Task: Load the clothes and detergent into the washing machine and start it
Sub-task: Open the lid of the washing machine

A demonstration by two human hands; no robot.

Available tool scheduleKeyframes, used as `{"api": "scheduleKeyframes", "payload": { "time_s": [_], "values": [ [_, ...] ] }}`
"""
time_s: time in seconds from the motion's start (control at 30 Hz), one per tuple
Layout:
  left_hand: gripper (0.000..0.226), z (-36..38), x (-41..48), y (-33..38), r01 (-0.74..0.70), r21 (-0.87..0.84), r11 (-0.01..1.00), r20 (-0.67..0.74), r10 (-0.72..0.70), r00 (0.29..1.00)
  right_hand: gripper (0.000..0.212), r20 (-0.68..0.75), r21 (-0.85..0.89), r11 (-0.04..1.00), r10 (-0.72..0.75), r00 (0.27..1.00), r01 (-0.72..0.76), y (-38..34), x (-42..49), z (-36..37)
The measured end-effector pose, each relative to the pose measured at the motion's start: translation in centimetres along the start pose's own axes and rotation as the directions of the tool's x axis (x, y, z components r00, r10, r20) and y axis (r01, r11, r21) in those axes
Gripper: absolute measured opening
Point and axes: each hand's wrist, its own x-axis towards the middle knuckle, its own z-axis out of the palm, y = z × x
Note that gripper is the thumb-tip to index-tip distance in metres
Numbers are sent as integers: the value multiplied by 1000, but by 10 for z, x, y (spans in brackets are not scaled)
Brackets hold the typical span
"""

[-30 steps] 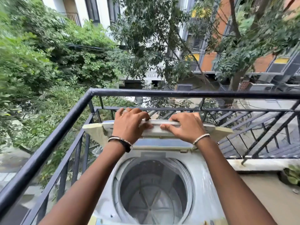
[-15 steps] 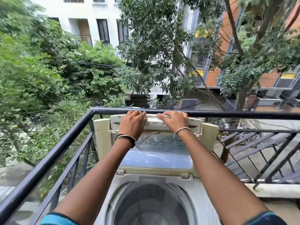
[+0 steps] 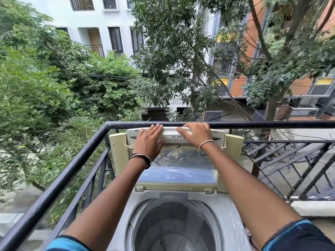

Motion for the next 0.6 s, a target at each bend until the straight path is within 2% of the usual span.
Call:
{"api": "scheduleKeyframes", "payload": {
  "time_s": [0.17, 0.3, 0.43, 0.53, 0.6],
  "values": [
    [61, -11, -14, 4, -22, -26, 999, 24, 22, 999, 84, -17, -12, 999, -37, 999, 37, -5, -29, -13],
    [68, -19, -24, 6, -35, -7, 999, 64, 35, 997, 86, -112, -48, 999, -29, 993, 23, -6, -54, -17],
    [72, -22, -37, 12, -18, -37, 999, 85, 21, 996, 71, -220, -56, 998, -17, 975, 4, -1, -77, -15],
    [76, -24, -47, 21, -24, -60, 998, 85, 29, 996, 55, -229, -47, 998, 39, 973, -51, 3, -97, -16],
    [77, -21, -54, 30, -30, -65, 997, 96, 36, 995, 51, -216, -35, 998, 52, 975, -61, 6, -111, -16]
  ]
}}
